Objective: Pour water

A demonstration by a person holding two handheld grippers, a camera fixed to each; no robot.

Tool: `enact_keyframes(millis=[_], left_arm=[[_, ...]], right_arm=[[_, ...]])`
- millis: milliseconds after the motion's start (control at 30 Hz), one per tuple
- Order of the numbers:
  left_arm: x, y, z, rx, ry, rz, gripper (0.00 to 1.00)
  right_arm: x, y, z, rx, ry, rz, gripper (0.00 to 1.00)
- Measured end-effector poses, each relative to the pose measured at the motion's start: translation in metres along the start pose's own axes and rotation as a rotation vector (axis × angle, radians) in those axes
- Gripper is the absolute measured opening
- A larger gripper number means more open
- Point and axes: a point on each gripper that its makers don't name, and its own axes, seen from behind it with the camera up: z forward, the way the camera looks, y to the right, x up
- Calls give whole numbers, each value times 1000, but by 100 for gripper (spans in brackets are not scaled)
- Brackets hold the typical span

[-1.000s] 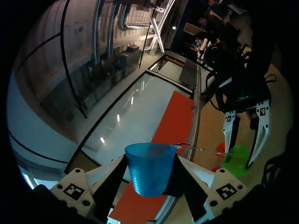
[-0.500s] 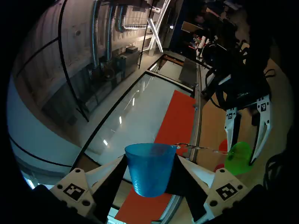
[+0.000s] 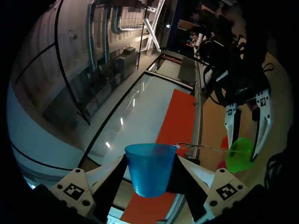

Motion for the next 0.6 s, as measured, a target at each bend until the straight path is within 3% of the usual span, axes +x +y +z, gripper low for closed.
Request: enact_keyframes(millis=[600], left_arm=[[5, -3, 0, 8, 1, 53, 86]], right_arm=[[5, 1, -2, -7, 11, -4, 90]])
